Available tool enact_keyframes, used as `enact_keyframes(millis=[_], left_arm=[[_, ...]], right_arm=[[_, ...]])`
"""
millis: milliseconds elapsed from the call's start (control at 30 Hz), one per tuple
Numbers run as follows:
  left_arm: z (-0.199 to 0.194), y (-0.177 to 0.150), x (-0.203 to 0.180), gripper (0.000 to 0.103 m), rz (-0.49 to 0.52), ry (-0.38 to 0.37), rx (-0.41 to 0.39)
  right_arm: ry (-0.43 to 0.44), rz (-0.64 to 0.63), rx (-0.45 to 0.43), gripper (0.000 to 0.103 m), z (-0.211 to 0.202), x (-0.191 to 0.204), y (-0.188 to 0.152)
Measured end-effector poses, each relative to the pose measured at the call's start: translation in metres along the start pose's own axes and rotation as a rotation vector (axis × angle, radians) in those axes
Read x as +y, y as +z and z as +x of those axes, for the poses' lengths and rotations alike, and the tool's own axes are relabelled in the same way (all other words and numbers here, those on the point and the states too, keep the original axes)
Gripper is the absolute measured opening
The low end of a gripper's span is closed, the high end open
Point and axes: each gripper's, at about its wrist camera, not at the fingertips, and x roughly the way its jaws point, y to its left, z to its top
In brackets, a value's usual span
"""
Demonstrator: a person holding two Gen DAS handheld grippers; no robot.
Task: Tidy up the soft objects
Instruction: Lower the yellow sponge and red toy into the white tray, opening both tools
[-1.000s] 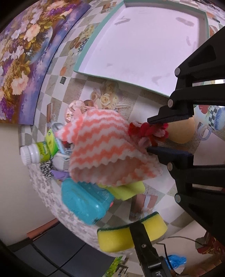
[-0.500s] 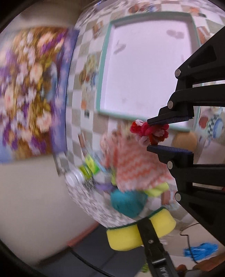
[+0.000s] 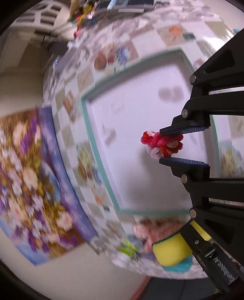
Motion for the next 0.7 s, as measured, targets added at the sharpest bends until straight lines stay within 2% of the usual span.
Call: enact_keyframes(millis=[200,233,267,333,433,500,567,633,667,700], left_arm=[[0.028,-0.007,-0.030,0.061,0.091,-0.001,0.019],[0.029,-0.008,-0.031,0.063,0.096,-0.009,0.023],[0.030,-0.009,-0.031,0.071,0.097,-0.022,0.026],[0.029,-0.009,-0.029,0.080,0.088,-0.038,0.016],[0.023,-0.007,-0.022,0.080,0.079,-0.031,-0.019],[0.022,-0.008,-0.018,0.081,0.075,-0.016,-0.023],[0.021,-0.009,-0.007,0.081,0.041,-0.026,-0.012],[0.018,-0.011,0.009,0.082,-0.007,-0.048,-0.005],[0.017,-0.011,0.015,0.091,-0.020,-0.044,-0.010],[0.014,-0.012,0.024,0.095,-0.038,-0.026,-0.023]], right_arm=[[-0.079,0.074,0.020,0.028,0.007,-0.034,-0.002],[-0.090,0.085,0.023,0.029,0.008,-0.038,-0.002],[-0.098,0.094,0.026,0.030,0.009,-0.041,-0.003],[-0.102,0.095,0.032,0.032,0.010,-0.040,-0.003],[-0.122,0.057,0.030,0.039,0.009,-0.031,-0.005],[-0.124,0.037,0.039,0.039,0.012,-0.024,-0.006],[-0.109,0.010,0.053,0.045,0.014,-0.016,-0.009],[-0.106,-0.010,0.068,0.064,0.017,-0.009,-0.012],[-0.104,-0.014,0.072,0.064,0.018,-0.007,-0.013],[-0.100,-0.019,0.077,0.064,0.019,-0.004,-0.014]])
